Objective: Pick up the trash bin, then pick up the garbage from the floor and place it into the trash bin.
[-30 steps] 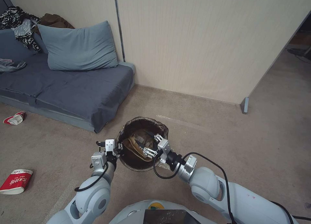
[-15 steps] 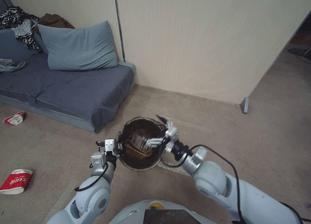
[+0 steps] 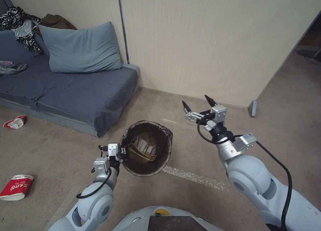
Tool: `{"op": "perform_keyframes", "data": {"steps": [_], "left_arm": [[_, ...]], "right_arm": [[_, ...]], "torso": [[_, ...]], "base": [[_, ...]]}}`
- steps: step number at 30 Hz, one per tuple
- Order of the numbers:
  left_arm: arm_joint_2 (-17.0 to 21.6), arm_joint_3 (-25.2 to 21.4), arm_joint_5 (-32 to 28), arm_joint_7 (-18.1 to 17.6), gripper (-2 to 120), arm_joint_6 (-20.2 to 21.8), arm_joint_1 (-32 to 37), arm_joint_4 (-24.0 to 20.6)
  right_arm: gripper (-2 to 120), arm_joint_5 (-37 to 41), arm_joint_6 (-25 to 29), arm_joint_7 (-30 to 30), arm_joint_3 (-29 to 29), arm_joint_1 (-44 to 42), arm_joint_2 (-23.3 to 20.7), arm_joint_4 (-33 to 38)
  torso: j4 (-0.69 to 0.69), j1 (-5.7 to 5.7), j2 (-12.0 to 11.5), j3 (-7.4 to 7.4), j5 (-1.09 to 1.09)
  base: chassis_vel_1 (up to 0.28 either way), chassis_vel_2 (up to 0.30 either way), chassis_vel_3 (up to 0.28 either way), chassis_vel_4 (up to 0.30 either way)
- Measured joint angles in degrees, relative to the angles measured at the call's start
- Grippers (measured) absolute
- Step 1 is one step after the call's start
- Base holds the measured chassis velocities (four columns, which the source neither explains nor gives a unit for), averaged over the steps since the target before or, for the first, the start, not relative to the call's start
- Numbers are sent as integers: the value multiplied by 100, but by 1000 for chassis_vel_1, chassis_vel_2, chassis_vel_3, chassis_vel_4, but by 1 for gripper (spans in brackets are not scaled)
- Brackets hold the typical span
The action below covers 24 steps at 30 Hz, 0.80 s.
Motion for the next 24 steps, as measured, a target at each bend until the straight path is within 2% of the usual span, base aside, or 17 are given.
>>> {"op": "perform_keyframes", "data": {"steps": [4, 13, 24], "left_arm": [[38, -33, 1, -2, 0, -27, 3, -23], [63, -44, 1, -12, 0, -44, 2, -34], [48, -51, 32, -56, 0, -77, -33, -24]], "right_arm": [[100, -200, -32, 196, 381, -315, 206, -115], [100, -430, -40, 263, 736, -714, 430, -151], [100, -1248, 350, 256, 1142, -1451, 1073, -504]], "torso": [[1, 0, 0, 0, 1], [1, 0, 0, 0, 0], [0, 0, 0, 0, -1]], "base": [[0, 0, 0, 0], [0, 0, 0, 0], [0, 0, 0, 0]]}}
